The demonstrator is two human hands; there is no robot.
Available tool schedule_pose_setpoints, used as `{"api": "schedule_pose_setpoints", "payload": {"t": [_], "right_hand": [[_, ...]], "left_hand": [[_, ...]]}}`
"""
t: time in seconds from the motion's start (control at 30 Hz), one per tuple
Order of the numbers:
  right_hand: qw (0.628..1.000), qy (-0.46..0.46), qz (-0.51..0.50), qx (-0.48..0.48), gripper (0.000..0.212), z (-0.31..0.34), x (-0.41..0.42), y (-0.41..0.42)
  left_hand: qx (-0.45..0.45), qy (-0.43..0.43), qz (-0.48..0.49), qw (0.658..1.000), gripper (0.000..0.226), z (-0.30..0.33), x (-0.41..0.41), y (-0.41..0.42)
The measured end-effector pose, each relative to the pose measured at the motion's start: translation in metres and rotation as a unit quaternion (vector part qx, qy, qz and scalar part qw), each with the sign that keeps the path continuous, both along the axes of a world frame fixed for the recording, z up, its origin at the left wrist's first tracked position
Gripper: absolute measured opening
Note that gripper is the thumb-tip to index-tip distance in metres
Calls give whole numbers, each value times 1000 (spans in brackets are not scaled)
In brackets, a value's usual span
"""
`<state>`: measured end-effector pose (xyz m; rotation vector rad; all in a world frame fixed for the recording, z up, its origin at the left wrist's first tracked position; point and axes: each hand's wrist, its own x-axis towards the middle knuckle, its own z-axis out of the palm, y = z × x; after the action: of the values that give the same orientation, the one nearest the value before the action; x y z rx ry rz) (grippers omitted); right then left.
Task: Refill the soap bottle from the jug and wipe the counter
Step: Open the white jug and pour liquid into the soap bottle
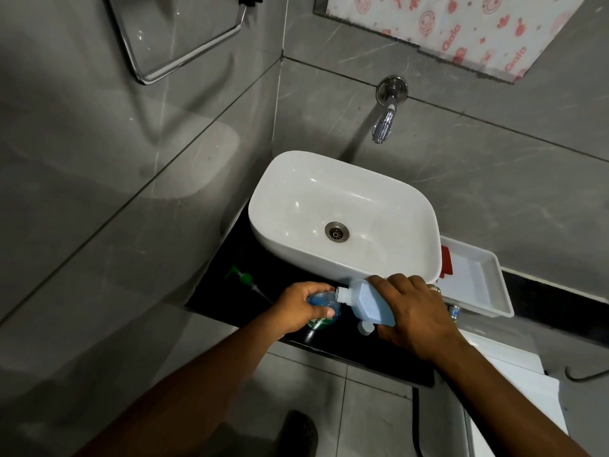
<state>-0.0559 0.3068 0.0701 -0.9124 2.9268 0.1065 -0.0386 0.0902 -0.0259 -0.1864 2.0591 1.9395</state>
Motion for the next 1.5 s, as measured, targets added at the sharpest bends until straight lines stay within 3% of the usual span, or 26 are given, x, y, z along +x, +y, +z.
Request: {"api": "schedule_pose_setpoints", "payload": {"t": [1.5], "right_hand": [[999,13,9,47,86,7,-3,-4]], "left_hand": [[6,1,3,1000,48,-5,-2,0]]}}
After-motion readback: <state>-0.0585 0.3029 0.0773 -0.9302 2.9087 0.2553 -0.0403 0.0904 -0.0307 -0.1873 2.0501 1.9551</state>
